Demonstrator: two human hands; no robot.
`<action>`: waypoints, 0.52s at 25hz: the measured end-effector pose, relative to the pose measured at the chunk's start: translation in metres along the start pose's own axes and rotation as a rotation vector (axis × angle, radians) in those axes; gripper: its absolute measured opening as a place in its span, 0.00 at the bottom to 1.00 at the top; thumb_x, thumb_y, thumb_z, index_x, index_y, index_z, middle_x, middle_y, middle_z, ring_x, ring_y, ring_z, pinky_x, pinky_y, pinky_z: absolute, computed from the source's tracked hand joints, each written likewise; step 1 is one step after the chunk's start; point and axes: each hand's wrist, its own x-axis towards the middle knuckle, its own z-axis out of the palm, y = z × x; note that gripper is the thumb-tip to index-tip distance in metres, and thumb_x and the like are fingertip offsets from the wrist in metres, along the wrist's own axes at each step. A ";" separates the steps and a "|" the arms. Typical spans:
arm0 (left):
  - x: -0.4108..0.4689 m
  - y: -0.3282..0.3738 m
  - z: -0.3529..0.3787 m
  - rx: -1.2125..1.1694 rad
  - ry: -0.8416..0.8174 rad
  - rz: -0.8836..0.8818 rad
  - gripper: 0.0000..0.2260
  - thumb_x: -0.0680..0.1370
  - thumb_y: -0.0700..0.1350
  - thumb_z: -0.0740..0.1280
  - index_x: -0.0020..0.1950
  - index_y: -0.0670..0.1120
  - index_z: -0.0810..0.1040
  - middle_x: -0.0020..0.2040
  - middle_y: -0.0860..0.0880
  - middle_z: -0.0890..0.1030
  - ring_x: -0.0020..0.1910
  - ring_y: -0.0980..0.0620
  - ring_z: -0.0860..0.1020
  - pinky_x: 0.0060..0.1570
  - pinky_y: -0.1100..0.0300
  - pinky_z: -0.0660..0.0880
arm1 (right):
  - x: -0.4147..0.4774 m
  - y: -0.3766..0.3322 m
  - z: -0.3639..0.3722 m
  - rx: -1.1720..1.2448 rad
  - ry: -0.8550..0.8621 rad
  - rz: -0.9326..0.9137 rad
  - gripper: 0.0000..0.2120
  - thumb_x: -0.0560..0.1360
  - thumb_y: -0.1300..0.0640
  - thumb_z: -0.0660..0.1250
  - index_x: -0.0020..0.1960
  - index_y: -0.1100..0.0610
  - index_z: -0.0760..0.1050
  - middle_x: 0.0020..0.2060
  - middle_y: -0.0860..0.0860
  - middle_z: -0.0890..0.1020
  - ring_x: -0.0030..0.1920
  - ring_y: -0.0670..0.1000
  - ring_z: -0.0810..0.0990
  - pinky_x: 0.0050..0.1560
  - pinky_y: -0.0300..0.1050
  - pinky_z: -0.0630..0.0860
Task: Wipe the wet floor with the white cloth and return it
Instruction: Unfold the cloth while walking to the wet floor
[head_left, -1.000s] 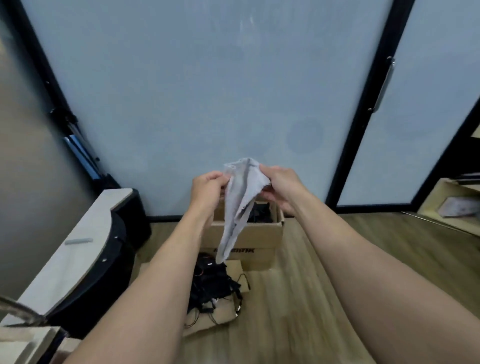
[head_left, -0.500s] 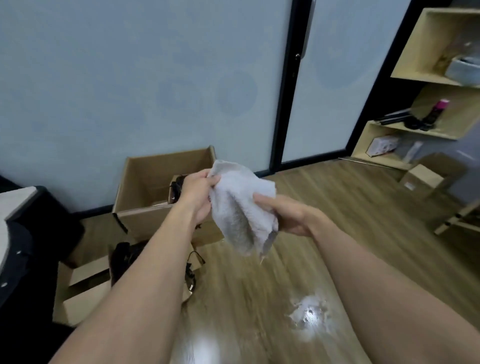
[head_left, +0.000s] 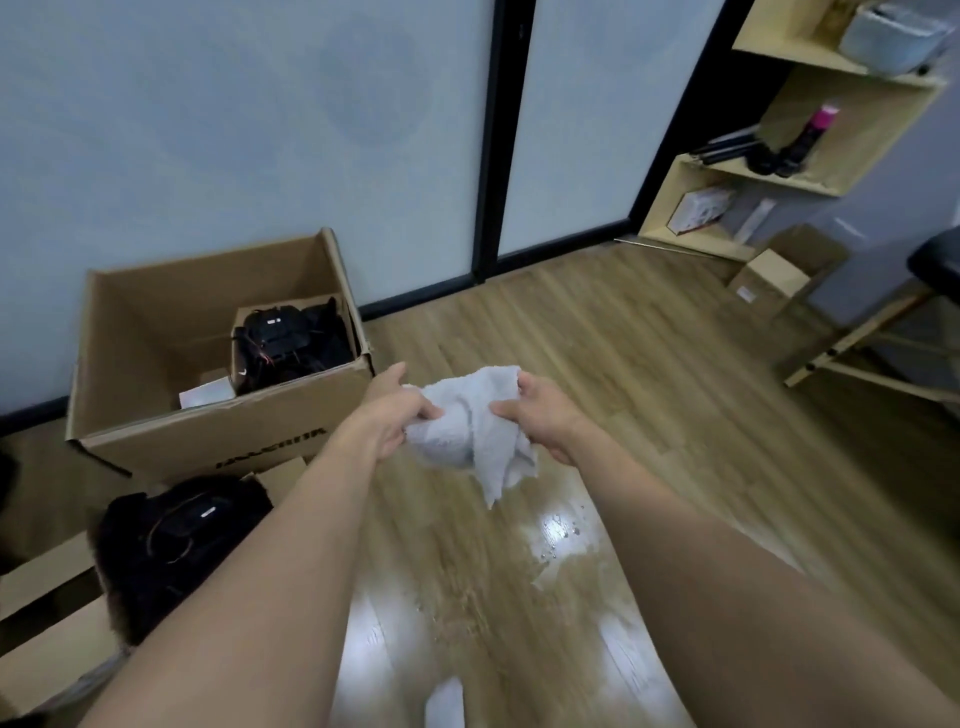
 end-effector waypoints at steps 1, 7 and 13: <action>0.013 0.006 0.005 0.101 0.053 0.057 0.37 0.70 0.27 0.70 0.76 0.46 0.63 0.72 0.42 0.67 0.66 0.43 0.71 0.65 0.49 0.71 | 0.016 -0.005 -0.010 -0.063 0.032 -0.019 0.14 0.76 0.63 0.66 0.61 0.59 0.76 0.55 0.56 0.82 0.54 0.54 0.81 0.54 0.52 0.79; 0.089 0.046 0.040 0.338 0.338 0.213 0.19 0.70 0.40 0.76 0.59 0.46 0.79 0.64 0.46 0.77 0.63 0.48 0.75 0.58 0.63 0.68 | 0.104 -0.015 -0.053 -0.089 0.224 -0.072 0.23 0.72 0.55 0.73 0.64 0.55 0.71 0.59 0.54 0.78 0.57 0.55 0.79 0.55 0.53 0.78; 0.169 0.050 0.084 0.192 0.087 0.189 0.27 0.65 0.38 0.79 0.62 0.44 0.77 0.57 0.48 0.78 0.50 0.55 0.77 0.45 0.67 0.72 | 0.196 0.012 -0.102 0.002 -0.043 -0.023 0.26 0.67 0.64 0.75 0.62 0.51 0.75 0.59 0.55 0.78 0.57 0.54 0.80 0.60 0.50 0.77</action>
